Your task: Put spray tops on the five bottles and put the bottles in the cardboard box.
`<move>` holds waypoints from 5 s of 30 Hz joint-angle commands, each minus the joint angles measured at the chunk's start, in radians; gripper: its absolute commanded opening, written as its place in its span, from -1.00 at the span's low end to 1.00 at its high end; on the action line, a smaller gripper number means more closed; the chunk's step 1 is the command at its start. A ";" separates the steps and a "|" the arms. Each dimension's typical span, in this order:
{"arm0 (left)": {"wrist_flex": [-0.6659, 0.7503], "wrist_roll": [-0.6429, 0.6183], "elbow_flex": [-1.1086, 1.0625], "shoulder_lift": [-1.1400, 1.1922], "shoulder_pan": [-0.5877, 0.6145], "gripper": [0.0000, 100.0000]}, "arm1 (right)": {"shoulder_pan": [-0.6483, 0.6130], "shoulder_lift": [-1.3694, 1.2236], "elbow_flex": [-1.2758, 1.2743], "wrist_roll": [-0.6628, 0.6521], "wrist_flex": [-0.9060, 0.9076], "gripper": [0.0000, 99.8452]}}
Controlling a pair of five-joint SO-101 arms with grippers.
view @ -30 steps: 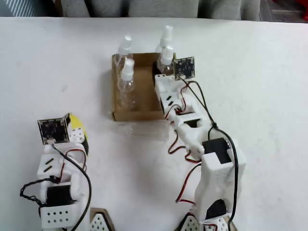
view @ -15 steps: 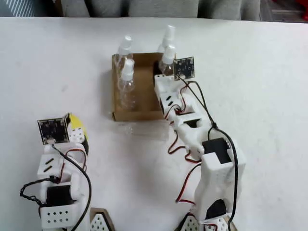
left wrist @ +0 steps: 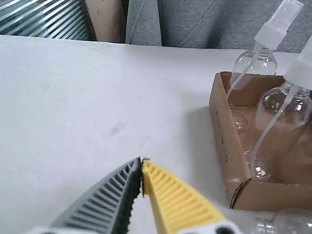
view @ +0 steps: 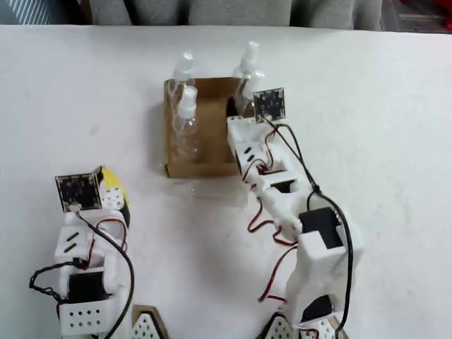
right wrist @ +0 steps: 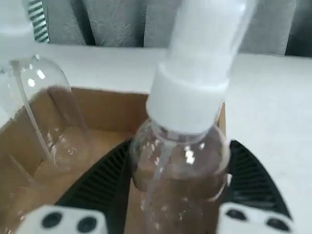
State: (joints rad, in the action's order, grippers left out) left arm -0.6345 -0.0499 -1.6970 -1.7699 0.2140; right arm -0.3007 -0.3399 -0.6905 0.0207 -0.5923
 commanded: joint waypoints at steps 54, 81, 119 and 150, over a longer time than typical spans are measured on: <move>0.032 0.011 0.002 -0.015 0.021 -0.96 | -0.012 0.119 -0.031 -0.115 0.021 -0.29; 0.032 0.011 0.002 -0.015 0.021 -0.96 | -0.038 0.137 -0.084 -0.190 0.015 -0.20; 0.032 0.011 0.002 -0.015 0.021 -0.96 | -0.035 0.314 -0.095 -0.117 0.127 -0.14; 0.032 0.012 0.002 -0.015 0.021 -0.96 | -0.031 1.311 -0.239 -0.049 1.050 -0.19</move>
State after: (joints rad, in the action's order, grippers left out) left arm -0.6345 -0.0499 -1.6970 -1.7699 0.2232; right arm -0.3299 0.8508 -0.9436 -0.0376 0.2977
